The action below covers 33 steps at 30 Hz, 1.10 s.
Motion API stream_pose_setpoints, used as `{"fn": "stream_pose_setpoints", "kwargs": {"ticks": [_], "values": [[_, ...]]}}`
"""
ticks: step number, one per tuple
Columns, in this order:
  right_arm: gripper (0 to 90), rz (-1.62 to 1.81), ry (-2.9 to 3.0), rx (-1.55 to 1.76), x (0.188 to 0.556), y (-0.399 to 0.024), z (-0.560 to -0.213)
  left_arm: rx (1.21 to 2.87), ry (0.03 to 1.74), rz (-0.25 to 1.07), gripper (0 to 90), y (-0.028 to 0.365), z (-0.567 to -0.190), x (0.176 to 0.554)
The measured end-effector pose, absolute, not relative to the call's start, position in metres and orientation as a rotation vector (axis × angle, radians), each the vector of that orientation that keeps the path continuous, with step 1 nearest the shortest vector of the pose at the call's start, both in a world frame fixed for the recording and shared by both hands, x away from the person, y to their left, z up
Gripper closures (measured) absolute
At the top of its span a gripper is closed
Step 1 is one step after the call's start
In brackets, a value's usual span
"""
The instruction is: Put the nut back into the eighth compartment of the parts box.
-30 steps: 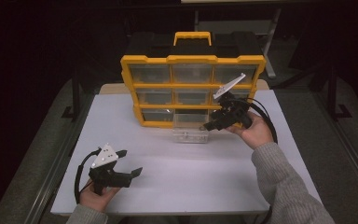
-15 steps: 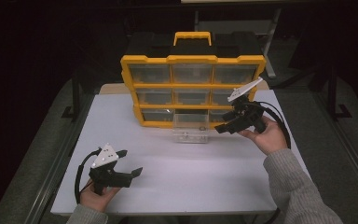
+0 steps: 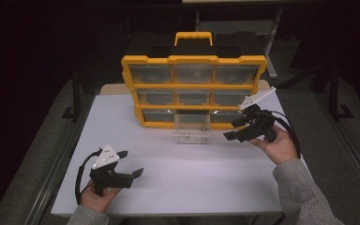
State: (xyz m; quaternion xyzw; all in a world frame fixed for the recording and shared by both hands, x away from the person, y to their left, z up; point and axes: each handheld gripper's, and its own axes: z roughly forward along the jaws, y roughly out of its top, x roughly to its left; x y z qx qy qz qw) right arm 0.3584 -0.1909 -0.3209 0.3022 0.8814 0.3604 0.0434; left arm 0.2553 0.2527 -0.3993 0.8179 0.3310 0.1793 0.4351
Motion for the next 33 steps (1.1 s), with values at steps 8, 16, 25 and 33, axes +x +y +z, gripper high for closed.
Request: {"fn": "stream_pose_setpoints", "kwargs": {"ticks": [8,16,25,33], "values": [[35.3,1.100,2.689,0.946,0.352,-0.198,-0.331,2.036,0.822,0.451,14.8,0.253,-0.399,0.255],[33.6,1.114,2.678,0.963,0.345,-0.202,-0.338,2.035,0.821,0.454,14.8,0.254,-0.399,0.255],[31.5,1.107,2.677,0.979,0.339,-0.206,-0.352,2.023,0.837,0.448,14.8,0.254,-0.399,0.255],[29.8,1.110,2.670,1.008,0.333,-0.209,-0.366,2.031,0.833,0.453,14.8,0.256,-0.399,0.255]]}}
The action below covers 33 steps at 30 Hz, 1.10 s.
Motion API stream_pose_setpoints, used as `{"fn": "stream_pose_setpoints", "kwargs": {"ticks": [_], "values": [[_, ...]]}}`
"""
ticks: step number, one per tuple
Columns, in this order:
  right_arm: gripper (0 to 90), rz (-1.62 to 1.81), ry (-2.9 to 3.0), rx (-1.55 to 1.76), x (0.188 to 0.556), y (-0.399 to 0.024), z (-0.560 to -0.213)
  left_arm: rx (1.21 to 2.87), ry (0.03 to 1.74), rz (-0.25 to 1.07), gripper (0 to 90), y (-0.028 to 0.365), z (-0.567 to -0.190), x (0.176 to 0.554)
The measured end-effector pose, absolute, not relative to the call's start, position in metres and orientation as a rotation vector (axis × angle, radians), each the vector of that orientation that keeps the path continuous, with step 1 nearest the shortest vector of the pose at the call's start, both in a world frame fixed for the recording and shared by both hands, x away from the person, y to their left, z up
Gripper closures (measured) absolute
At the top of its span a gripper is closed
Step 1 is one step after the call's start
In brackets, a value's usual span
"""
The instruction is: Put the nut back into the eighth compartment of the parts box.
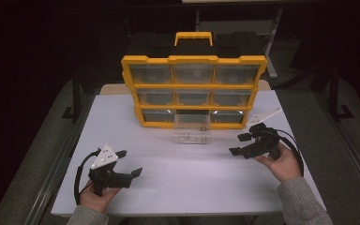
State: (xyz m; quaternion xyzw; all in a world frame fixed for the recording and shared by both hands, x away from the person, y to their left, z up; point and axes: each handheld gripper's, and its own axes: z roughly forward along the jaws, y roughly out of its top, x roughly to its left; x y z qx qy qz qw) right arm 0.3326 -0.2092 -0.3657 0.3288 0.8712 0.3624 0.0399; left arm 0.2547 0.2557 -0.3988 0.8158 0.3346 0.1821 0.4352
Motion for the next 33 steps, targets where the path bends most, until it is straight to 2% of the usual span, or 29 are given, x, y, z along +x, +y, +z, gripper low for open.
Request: {"fn": "stream_pose_setpoints", "kwargs": {"ticks": [33], "values": [[19.9,1.104,2.601,1.111,0.300,-0.230,-0.407,2.058,0.823,0.463,14.8,0.258,-0.401,0.251]]}}
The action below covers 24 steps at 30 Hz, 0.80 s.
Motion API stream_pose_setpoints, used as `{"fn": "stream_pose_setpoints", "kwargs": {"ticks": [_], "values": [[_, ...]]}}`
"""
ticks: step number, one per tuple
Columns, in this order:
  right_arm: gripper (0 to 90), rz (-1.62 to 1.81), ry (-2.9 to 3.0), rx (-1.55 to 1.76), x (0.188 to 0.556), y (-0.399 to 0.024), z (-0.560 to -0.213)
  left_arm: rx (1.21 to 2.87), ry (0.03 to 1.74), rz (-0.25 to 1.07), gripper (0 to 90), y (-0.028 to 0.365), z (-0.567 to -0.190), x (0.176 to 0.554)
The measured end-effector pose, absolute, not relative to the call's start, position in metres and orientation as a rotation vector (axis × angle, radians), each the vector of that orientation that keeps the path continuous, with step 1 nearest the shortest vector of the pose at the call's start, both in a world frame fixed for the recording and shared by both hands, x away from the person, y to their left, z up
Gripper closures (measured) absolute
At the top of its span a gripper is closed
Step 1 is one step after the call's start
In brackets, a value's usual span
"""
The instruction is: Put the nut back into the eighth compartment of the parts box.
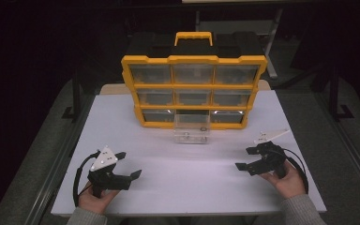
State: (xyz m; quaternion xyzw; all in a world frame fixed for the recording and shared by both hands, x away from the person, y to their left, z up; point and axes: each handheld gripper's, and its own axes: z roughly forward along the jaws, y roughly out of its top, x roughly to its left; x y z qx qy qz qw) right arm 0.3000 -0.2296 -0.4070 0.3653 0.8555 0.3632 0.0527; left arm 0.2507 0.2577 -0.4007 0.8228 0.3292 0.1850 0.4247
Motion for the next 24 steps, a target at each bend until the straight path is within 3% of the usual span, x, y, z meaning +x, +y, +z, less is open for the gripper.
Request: {"fn": "stream_pose_setpoints", "kwargs": {"ticks": [24], "values": [[15.2,1.113,2.526,1.172,0.273,-0.242,-0.420,2.038,0.833,0.460,14.8,0.260,-0.400,0.245]]}}
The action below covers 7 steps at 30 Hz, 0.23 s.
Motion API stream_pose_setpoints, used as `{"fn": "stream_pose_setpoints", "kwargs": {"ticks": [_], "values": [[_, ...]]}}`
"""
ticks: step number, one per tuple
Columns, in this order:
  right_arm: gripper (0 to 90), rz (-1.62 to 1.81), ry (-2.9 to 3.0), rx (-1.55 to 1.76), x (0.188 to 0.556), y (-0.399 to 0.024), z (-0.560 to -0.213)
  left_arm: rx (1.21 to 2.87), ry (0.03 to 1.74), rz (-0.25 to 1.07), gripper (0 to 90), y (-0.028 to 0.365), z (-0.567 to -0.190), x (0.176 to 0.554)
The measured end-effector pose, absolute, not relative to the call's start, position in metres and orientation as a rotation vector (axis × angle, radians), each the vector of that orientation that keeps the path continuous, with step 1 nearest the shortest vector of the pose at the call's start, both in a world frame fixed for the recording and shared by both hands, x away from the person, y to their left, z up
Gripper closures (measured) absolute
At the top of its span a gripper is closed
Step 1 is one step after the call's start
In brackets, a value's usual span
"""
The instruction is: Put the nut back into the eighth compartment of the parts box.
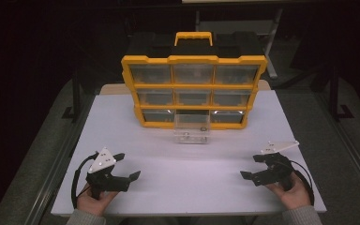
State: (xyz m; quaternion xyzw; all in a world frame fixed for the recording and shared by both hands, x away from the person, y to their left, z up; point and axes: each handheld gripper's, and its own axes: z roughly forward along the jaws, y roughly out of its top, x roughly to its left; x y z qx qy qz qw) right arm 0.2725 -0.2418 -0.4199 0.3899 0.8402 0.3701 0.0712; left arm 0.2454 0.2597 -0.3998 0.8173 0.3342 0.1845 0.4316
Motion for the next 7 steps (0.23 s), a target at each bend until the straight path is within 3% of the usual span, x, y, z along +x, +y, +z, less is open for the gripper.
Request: {"fn": "stream_pose_setpoints", "kwargs": {"ticks": [7], "values": [[13.9,1.149,2.486,1.157,0.2669,-0.2417,-0.4176,2.049,0.834,0.458,14.8,0.2612,-0.3996,0.2461]]}}
